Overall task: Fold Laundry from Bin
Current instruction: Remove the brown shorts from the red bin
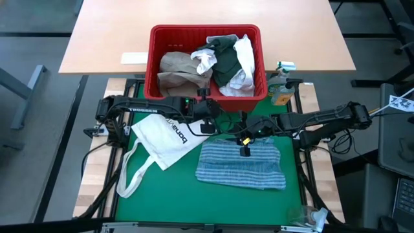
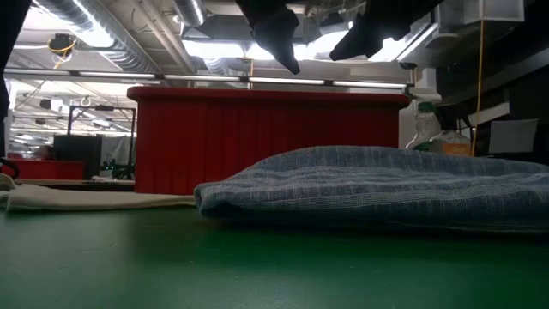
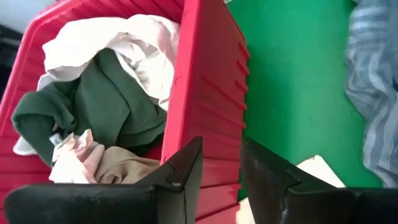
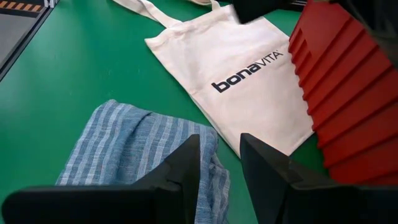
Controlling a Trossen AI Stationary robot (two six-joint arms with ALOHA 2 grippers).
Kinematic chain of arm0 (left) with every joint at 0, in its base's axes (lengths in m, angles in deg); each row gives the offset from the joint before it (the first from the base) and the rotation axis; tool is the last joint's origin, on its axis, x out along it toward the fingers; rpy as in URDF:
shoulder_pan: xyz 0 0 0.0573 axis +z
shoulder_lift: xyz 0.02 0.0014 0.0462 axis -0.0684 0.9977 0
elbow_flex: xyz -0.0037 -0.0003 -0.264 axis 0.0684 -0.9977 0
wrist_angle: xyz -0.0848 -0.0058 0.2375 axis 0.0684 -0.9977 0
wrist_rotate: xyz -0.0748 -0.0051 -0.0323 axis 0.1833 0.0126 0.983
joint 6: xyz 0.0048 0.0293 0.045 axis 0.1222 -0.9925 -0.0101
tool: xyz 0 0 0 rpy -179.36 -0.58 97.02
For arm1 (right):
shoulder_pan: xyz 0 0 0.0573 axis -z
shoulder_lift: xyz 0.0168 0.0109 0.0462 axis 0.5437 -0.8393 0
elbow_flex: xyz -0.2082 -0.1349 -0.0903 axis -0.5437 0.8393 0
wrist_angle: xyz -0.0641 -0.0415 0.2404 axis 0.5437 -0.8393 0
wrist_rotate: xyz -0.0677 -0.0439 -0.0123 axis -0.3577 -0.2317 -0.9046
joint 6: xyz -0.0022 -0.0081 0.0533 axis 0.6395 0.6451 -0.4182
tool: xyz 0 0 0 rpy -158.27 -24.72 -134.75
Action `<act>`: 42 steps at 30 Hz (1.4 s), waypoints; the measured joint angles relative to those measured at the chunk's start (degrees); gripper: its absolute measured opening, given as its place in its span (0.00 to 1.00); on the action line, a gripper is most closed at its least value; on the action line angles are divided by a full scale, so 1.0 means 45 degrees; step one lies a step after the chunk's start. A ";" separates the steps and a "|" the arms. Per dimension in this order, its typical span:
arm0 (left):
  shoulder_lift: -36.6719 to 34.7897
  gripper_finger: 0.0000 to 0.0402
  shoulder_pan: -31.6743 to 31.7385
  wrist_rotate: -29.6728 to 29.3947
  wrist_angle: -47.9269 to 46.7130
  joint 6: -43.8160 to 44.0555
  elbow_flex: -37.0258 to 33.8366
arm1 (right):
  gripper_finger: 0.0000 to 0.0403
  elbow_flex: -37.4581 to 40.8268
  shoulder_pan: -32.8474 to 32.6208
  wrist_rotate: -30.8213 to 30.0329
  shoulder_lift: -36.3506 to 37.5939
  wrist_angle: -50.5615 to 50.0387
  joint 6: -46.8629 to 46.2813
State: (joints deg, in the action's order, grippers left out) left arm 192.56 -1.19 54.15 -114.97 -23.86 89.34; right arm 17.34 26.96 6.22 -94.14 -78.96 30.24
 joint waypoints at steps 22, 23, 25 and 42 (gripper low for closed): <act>0.0005 0.45 0.4453 -0.1500 0.0163 -0.1913 0.0000 | 0.28 0.0000 0.0000 0.0001 -0.0005 -0.0012 0.0000; 0.0005 0.44 0.4820 -0.1007 -0.0118 -0.1814 0.0000 | 0.28 0.0000 0.0000 0.0005 -0.0005 -0.0013 0.0000; 0.0005 0.44 0.5479 -0.0339 -0.0616 -0.1616 0.0000 | 0.28 0.0000 0.0000 0.0002 -0.0005 -0.0018 0.0002; -0.0418 0.44 0.7337 0.1642 -0.5760 -0.0993 0.0738 | 0.28 0.0000 0.0000 -0.0228 -0.0005 -0.0018 0.0393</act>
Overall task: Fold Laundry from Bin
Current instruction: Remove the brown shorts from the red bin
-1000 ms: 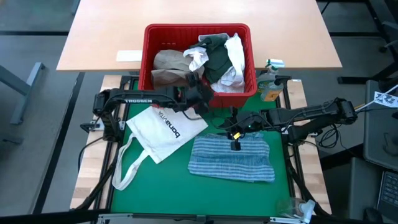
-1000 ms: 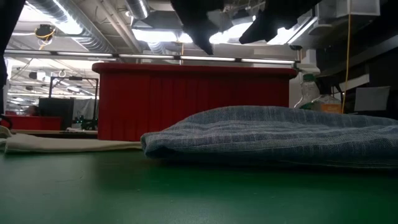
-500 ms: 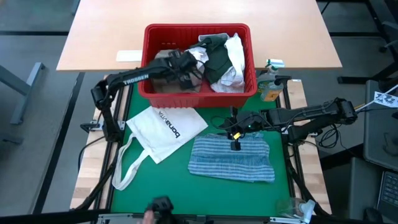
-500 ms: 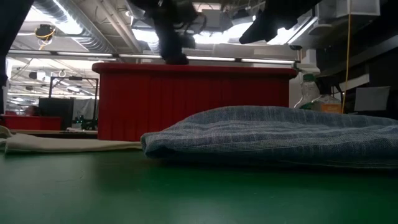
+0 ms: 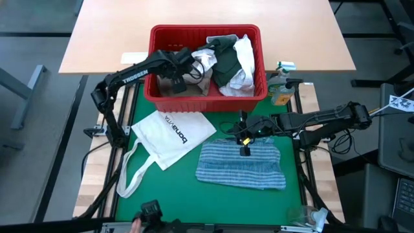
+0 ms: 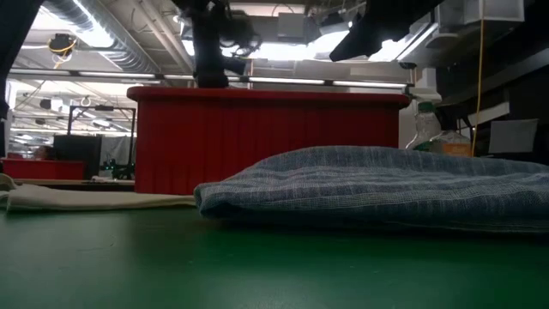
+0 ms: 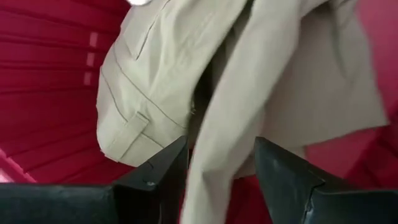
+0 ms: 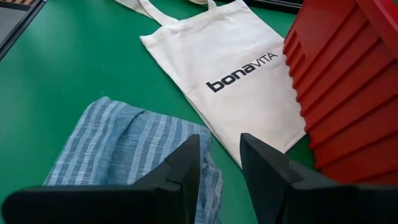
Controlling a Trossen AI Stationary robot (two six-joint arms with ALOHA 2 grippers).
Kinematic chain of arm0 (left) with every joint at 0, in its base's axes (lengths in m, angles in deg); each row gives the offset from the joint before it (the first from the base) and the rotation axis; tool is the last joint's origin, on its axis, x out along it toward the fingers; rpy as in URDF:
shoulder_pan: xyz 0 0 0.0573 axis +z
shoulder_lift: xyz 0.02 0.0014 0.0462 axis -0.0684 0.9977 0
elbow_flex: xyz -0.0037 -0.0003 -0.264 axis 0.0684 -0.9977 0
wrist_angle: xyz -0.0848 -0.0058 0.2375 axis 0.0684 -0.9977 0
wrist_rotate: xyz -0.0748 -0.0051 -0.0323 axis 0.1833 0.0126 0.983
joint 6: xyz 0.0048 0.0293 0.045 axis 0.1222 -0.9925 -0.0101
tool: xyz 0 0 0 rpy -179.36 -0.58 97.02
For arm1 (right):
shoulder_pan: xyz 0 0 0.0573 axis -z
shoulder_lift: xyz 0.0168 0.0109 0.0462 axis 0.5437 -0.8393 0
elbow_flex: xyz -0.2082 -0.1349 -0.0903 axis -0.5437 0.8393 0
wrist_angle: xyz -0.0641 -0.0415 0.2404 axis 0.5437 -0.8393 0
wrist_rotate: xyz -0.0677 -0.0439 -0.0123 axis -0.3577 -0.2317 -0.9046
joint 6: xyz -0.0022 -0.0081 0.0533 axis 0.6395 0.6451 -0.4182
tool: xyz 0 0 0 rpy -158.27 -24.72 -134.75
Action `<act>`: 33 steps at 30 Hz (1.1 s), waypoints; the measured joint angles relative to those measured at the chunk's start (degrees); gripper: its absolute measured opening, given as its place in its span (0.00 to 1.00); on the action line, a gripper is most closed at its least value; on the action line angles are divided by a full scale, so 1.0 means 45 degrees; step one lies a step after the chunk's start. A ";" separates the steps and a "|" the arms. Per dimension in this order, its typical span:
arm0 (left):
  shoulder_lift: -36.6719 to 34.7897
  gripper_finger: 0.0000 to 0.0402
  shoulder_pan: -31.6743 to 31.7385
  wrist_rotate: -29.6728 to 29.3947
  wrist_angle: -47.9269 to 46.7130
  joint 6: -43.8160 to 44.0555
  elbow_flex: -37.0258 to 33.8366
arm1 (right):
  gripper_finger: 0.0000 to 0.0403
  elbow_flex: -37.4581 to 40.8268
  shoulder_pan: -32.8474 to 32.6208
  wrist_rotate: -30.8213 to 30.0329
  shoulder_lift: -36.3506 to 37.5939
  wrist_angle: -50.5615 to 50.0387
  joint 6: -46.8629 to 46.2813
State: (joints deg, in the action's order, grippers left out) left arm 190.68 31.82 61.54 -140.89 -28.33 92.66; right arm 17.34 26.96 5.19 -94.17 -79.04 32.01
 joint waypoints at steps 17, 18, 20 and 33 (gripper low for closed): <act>-0.0374 0.44 0.1334 0.2533 -0.0324 -0.0379 -0.0036 | 0.28 0.0000 0.0000 -0.0005 0.0000 -0.0014 0.0000; -0.0374 0.44 0.1394 0.2546 -0.0317 -0.0380 -0.0119 | 0.28 0.0000 0.0000 -0.0005 0.0000 -0.0014 0.0000; -0.0374 0.44 0.1488 0.2514 -0.0212 -0.0384 -0.0312 | 0.28 0.0000 0.0000 -0.0005 0.0000 -0.0014 0.0037; -0.0369 0.41 0.2093 0.1877 0.2047 -0.0379 -0.1369 | 0.28 0.0000 0.0000 -0.0005 0.0000 -0.0009 0.0287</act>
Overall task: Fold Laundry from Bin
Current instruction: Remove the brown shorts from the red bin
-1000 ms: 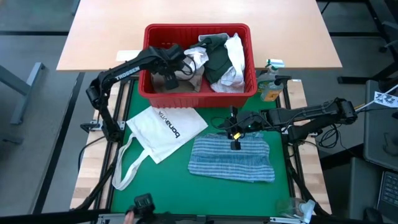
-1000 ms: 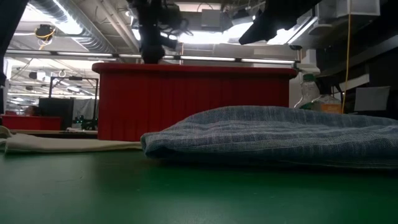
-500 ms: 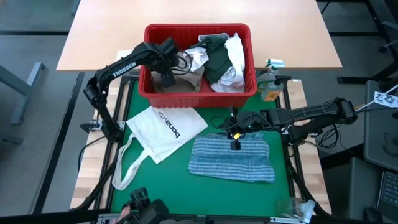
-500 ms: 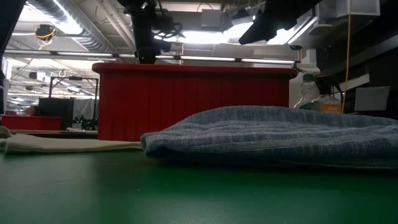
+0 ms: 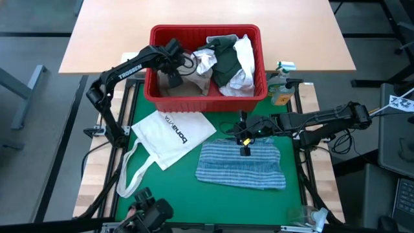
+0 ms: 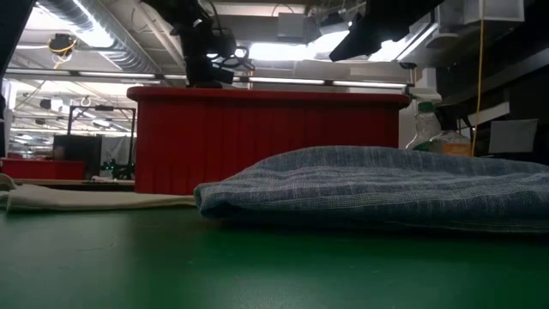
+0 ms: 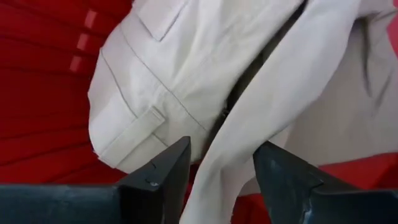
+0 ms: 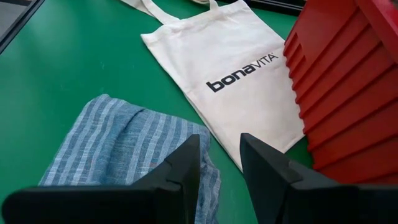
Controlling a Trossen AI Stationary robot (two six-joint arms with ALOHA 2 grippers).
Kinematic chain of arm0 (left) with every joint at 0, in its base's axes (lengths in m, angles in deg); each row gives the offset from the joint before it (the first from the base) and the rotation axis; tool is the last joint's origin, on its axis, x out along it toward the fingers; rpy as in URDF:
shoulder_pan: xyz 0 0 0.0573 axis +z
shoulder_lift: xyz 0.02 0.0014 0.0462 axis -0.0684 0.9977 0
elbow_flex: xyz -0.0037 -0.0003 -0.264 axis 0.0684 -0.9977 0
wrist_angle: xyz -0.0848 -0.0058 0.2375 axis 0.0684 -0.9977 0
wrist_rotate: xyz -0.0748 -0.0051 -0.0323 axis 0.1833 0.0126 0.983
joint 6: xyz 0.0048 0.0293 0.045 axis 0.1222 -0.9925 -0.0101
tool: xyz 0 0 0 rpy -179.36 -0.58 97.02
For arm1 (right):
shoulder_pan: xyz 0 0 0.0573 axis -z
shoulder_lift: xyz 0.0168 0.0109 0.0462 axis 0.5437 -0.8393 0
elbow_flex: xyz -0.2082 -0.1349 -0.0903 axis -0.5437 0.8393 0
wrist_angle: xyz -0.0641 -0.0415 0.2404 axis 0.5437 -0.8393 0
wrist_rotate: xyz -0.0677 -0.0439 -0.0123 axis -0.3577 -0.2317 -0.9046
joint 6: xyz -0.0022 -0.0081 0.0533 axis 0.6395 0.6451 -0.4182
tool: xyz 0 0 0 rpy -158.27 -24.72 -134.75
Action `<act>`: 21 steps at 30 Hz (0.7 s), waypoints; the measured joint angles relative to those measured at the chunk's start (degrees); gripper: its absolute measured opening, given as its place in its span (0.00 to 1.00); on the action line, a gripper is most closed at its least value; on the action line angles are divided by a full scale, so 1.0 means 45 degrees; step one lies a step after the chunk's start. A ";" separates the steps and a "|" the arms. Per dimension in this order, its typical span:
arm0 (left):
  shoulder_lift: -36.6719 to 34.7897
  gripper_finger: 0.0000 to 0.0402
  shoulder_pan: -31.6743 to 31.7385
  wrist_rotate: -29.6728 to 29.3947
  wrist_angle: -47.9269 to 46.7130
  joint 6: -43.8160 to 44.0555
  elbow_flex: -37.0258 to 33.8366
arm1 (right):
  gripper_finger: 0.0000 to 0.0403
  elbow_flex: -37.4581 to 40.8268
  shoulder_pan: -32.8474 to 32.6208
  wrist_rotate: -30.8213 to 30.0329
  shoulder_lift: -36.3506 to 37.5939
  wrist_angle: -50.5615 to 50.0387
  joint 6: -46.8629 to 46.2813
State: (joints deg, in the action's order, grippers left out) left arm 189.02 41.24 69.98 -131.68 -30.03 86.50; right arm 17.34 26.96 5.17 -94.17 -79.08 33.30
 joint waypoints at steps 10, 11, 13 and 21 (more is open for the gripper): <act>0.0000 0.02 -0.0053 0.1347 -0.0023 0.0855 -0.0010 | 0.28 0.0000 0.0000 0.0000 0.0000 0.0004 0.0000; 0.0000 0.02 -0.0061 0.1341 0.0011 0.1049 -0.0010 | 0.28 0.0000 0.0000 -0.0001 0.0000 0.0008 0.0000; -0.0005 0.01 -0.0128 0.1217 0.0004 0.1154 0.0042 | 0.28 0.0000 0.0000 -0.0005 0.0000 0.0049 0.0000; -0.0102 0.00 -0.0718 0.0822 -0.0618 0.1341 0.3319 | 0.28 0.0000 0.0000 -0.1201 0.0000 0.0883 0.0022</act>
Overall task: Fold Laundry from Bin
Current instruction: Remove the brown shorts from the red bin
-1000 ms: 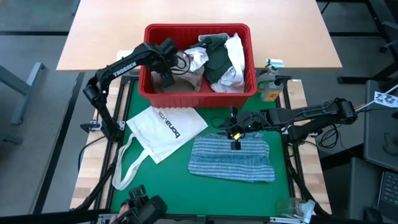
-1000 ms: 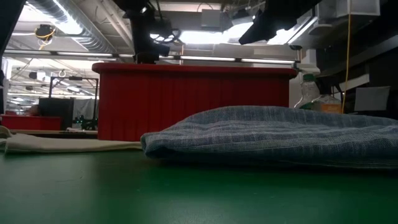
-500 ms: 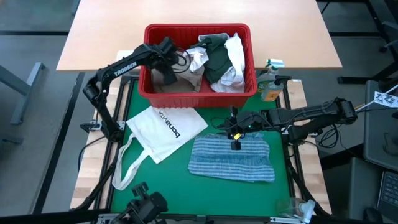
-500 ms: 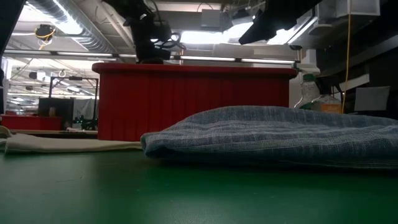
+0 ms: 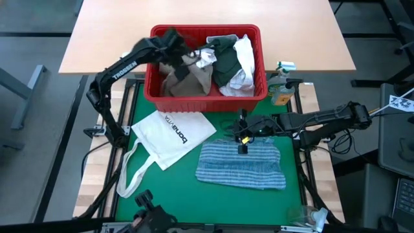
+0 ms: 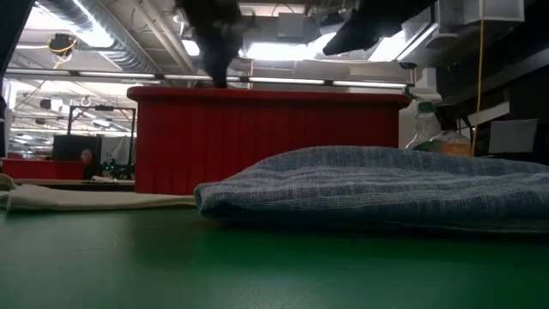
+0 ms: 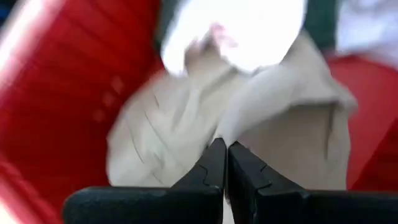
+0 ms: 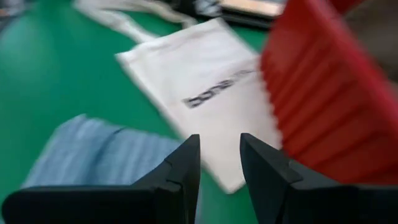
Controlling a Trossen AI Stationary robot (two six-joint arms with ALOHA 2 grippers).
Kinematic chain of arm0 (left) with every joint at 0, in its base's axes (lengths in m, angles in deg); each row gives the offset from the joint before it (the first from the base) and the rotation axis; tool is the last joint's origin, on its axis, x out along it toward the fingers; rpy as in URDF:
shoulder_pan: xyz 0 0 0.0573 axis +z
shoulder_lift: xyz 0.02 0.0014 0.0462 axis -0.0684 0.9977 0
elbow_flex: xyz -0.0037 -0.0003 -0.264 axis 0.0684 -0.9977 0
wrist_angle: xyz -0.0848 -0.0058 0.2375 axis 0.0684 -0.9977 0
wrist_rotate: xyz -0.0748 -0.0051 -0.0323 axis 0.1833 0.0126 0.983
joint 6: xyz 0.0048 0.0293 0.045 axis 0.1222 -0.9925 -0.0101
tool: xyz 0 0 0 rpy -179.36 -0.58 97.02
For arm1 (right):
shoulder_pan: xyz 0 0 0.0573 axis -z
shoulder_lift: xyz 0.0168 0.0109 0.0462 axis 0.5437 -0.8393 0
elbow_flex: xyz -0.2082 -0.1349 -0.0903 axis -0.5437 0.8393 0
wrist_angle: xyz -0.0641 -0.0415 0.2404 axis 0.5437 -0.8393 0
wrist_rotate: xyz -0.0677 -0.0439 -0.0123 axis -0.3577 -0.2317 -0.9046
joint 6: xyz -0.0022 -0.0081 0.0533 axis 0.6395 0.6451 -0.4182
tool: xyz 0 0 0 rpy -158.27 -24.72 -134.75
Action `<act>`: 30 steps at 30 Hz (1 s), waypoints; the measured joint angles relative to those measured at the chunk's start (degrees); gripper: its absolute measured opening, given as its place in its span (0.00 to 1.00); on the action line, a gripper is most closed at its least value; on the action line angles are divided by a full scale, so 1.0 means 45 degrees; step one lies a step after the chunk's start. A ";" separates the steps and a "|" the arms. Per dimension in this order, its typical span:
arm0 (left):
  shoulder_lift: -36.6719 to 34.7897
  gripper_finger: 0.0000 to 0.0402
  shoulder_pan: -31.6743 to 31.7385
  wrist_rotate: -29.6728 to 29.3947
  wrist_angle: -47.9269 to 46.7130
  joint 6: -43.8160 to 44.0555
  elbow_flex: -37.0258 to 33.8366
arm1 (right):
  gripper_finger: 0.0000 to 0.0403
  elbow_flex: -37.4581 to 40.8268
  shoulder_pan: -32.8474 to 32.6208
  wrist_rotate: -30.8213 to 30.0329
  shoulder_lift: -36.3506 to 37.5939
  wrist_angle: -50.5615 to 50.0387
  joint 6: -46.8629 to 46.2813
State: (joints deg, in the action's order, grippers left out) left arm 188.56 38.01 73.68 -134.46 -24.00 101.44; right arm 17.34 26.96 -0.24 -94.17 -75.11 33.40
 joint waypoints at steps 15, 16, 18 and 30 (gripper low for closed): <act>-0.0936 0.00 -0.1242 0.0546 0.1876 0.0114 0.5471 | 0.28 -0.3089 0.0125 -0.3760 0.0000 0.0235 0.3292; -0.1055 0.00 -0.1302 0.0742 0.2112 0.0115 0.5473 | 0.28 -0.3292 0.0196 -0.3760 0.0000 0.0236 0.3327; -0.1273 0.00 -0.1424 0.1117 0.2515 0.0131 0.5511 | 0.28 -0.3655 0.0419 -0.3774 0.0000 0.0245 0.3333; -0.1884 0.00 -0.2048 0.3220 0.3195 0.1195 0.5579 | 0.28 -0.3968 0.3070 -0.3187 0.0005 -0.0433 0.2283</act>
State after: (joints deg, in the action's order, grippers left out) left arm 180.09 28.80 88.17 -120.08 -18.62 126.54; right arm -0.52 40.77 -14.58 -94.14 -77.06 43.67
